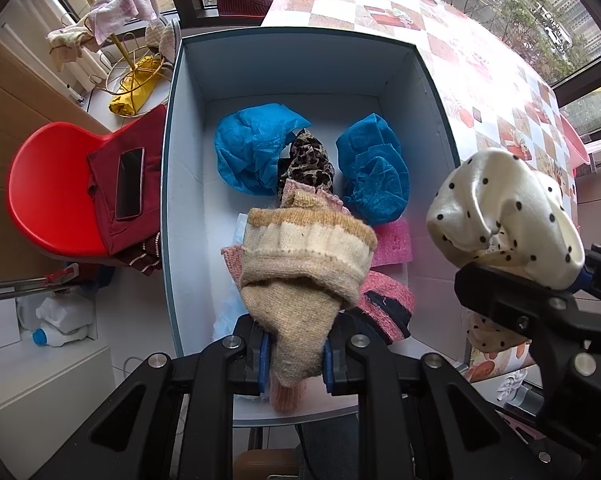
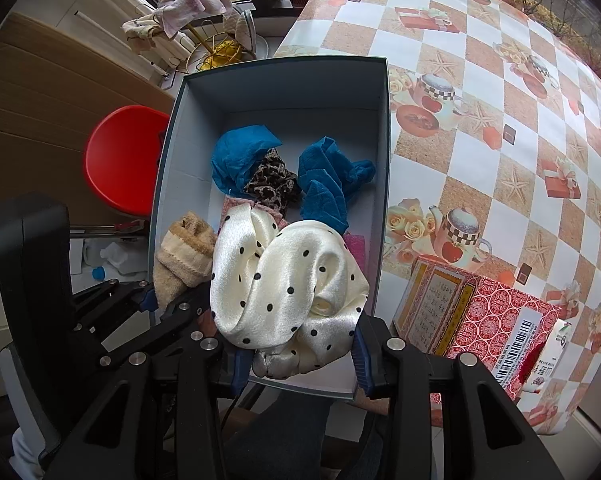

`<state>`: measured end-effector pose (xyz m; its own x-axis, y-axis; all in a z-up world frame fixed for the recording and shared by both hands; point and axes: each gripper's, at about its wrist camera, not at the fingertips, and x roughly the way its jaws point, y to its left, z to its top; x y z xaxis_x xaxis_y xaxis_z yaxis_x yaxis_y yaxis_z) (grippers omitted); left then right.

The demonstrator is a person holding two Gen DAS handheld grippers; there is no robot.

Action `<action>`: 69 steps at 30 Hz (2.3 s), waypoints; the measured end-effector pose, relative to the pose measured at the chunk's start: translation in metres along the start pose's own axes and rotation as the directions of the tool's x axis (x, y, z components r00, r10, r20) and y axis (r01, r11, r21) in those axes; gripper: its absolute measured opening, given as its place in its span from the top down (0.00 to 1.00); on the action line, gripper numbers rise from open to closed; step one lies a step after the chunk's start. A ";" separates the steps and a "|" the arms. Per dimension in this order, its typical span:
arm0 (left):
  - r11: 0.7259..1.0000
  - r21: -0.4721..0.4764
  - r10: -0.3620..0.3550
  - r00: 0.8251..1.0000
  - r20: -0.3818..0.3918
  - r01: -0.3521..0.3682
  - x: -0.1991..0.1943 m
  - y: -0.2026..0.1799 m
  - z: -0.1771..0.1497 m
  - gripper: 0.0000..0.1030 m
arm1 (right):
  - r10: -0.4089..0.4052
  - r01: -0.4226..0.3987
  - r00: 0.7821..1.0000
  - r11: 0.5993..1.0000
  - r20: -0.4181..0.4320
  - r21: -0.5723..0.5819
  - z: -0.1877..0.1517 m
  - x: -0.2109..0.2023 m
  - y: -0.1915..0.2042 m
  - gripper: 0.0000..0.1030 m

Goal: Organize soft objects

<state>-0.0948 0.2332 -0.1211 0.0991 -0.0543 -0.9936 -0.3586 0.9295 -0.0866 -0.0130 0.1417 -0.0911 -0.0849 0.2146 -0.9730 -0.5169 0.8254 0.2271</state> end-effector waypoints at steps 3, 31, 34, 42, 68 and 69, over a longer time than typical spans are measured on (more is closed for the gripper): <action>1.000 -0.006 -0.006 1.000 0.000 0.006 0.000 0.002 -0.002 0.74 | 0.000 0.000 1.000 1.000 -0.001 -0.001 0.000 0.000 0.000 0.59; 0.996 -0.038 -0.077 0.991 0.107 0.081 -0.076 0.007 -0.035 0.15 | 0.060 -0.040 0.985 0.991 0.161 -0.128 -0.027 -0.092 0.015 0.01; 0.994 -0.070 -0.078 0.994 0.083 0.084 -0.075 0.009 -0.043 0.15 | 0.027 -0.009 0.988 0.993 0.155 -0.118 -0.033 -0.088 0.014 0.01; 0.996 -0.045 -0.072 0.997 0.027 0.073 -0.069 0.002 -0.057 0.15 | 0.026 -0.021 0.995 0.998 0.101 -0.059 -0.044 -0.071 0.007 0.01; 1.000 -0.016 -0.026 0.999 -0.023 0.026 -0.067 0.008 -0.079 0.15 | 0.051 -0.050 0.993 0.999 0.107 -0.011 -0.070 -0.059 0.013 0.01; 0.999 -0.017 -0.027 0.999 -0.026 0.027 -0.066 0.009 -0.078 0.15 | 0.049 -0.048 0.993 0.999 0.107 -0.013 -0.071 -0.058 0.013 0.01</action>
<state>-0.1771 0.2162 -0.0617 0.0846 -0.0890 -0.9924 -0.3716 0.9213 -0.1143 -0.0749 0.1031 -0.0342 -0.0186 0.3098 -0.9506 -0.5232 0.8072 0.2733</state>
